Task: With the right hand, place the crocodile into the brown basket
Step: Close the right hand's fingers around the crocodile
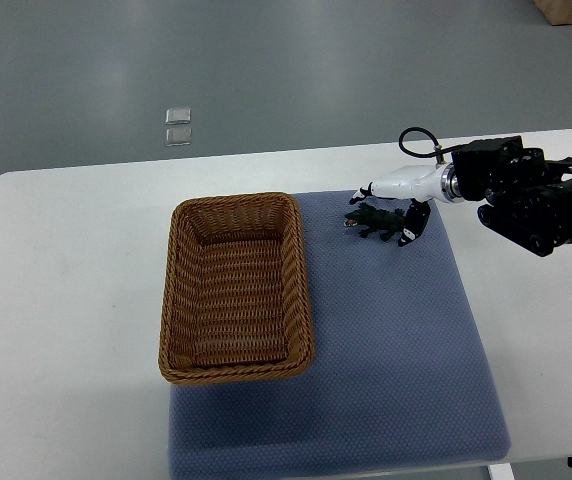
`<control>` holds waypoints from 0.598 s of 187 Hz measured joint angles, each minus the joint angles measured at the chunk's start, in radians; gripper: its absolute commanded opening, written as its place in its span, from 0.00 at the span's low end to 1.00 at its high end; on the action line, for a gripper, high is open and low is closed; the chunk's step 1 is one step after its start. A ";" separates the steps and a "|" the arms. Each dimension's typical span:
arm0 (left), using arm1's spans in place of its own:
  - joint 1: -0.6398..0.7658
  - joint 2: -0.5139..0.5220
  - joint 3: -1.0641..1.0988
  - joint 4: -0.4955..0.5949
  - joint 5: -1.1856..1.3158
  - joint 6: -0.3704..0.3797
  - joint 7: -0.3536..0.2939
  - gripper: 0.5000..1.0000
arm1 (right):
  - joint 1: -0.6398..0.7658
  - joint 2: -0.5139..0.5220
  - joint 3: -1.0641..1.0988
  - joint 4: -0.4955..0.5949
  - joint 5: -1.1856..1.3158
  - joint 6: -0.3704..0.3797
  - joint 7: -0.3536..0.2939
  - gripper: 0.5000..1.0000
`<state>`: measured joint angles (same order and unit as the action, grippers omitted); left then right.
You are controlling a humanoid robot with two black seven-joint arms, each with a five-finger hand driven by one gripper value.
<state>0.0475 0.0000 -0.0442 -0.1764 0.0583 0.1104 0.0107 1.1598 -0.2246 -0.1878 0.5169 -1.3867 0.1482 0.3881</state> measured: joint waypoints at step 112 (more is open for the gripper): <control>0.000 0.000 0.000 0.000 0.000 0.000 0.000 1.00 | -0.001 0.003 -0.039 0.000 0.000 -0.014 0.003 0.45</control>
<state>0.0475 0.0000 -0.0445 -0.1764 0.0583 0.1104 0.0107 1.1584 -0.2212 -0.2268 0.5169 -1.3865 0.1346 0.3915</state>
